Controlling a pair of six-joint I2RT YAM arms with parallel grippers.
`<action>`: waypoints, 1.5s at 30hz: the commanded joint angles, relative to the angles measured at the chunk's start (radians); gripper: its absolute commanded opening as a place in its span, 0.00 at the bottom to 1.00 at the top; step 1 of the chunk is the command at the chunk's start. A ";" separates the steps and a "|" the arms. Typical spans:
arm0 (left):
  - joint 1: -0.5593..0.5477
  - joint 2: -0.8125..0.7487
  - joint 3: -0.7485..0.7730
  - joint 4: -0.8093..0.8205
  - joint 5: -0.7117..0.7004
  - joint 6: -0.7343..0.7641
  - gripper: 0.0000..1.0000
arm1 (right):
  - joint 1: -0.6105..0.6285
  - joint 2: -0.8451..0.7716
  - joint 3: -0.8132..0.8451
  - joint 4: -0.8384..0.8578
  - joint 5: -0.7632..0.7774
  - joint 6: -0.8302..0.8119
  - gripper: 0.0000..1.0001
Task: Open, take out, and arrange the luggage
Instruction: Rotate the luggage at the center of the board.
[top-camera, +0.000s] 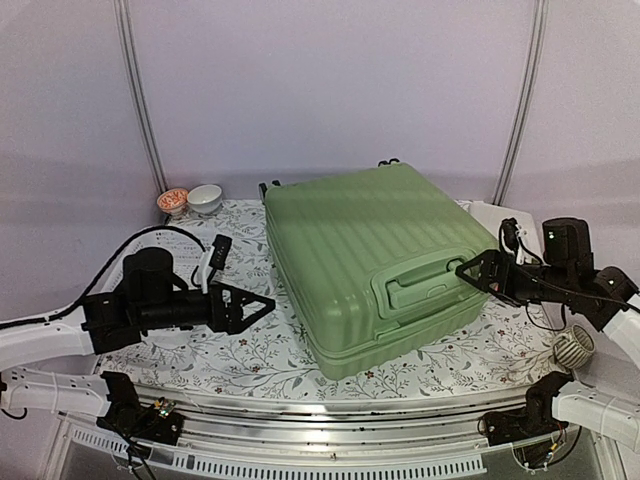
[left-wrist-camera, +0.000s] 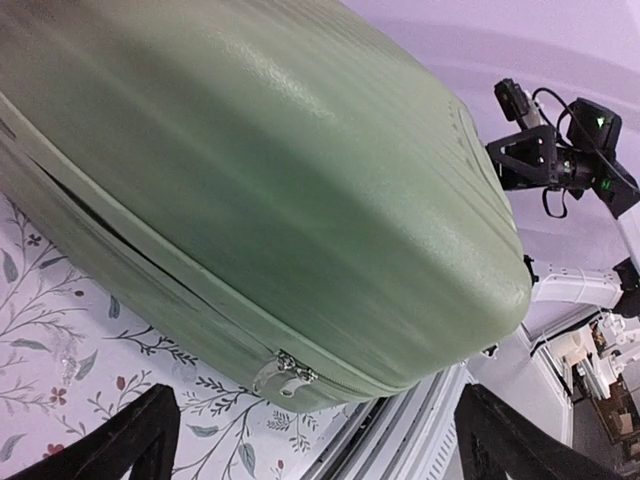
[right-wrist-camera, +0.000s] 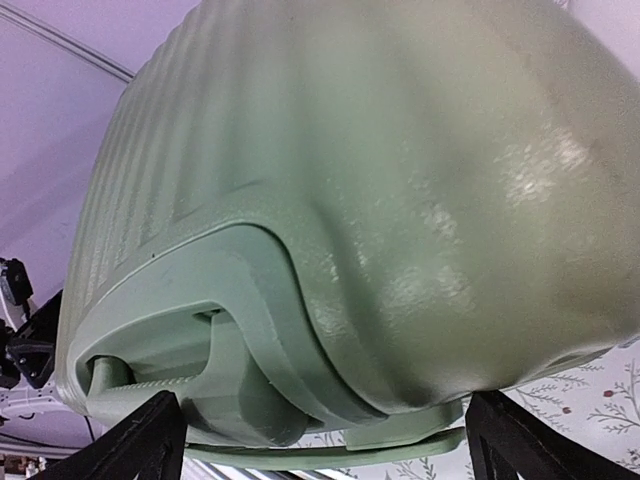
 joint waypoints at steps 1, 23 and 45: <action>0.011 0.008 0.006 0.078 -0.114 -0.046 0.98 | 0.006 0.082 -0.062 0.077 -0.089 0.014 0.99; 0.284 0.280 0.100 0.283 0.204 0.006 0.98 | 0.006 0.178 0.208 -0.093 0.263 0.016 0.99; 0.406 0.563 0.192 0.596 0.368 -0.186 0.98 | 0.015 0.366 0.071 0.418 -0.140 0.118 0.99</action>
